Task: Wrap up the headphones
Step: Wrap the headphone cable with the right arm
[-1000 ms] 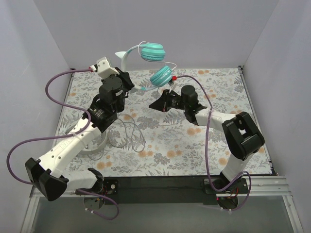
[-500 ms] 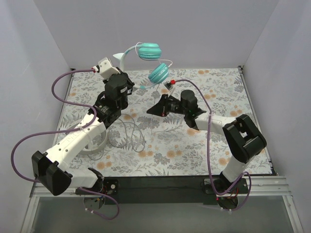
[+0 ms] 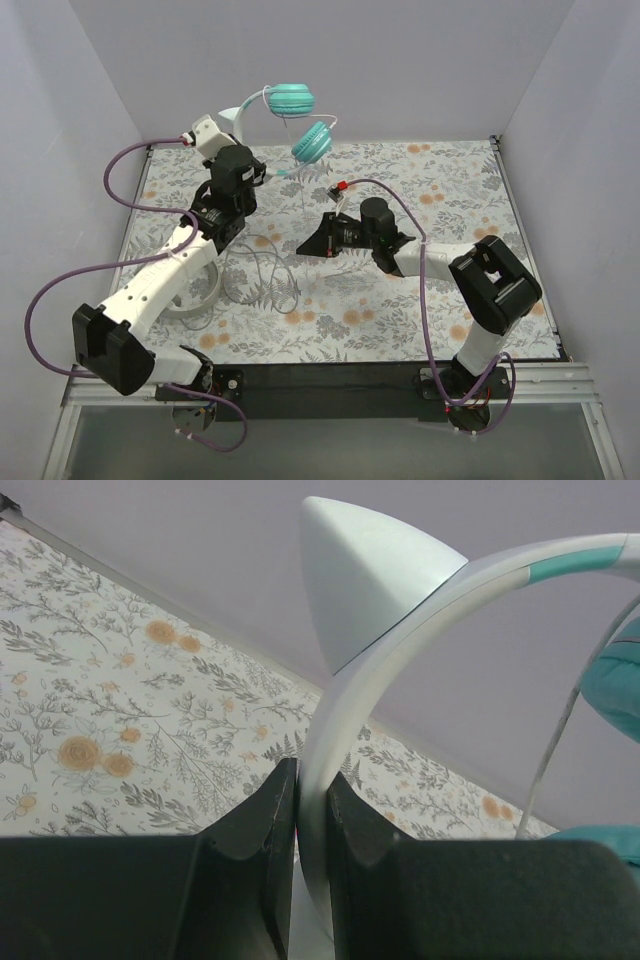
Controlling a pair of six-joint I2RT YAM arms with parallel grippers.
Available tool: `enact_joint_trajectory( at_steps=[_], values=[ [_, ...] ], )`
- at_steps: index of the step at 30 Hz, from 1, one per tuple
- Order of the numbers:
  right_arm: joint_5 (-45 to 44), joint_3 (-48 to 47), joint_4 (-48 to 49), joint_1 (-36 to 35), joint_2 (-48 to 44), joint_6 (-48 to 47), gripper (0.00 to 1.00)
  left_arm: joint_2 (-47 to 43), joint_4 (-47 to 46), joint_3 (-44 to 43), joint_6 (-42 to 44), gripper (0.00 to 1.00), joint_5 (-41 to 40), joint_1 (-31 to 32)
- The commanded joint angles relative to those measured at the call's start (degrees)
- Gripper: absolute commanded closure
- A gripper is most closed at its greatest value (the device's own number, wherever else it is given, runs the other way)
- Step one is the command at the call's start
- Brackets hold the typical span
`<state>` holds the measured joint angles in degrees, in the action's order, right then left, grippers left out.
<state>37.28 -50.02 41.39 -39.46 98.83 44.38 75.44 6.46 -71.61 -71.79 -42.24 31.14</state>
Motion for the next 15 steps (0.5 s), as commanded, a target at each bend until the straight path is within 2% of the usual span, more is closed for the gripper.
enact_joint_trajectory(
  at_steps=[1,15],
  values=[
    [-0.1,-0.4,-0.7,-1.1,-2.0,-0.8,0.99,0.1,-6.1,-1.5,-0.1,1.0,-1.5,-0.4],
    [-8.1,0.5,-12.7,-2.1,-9.0,-5.1,0.99,4.3,-9.4,1.7,7.2,1.0,-8.0,-0.5]
  ],
)
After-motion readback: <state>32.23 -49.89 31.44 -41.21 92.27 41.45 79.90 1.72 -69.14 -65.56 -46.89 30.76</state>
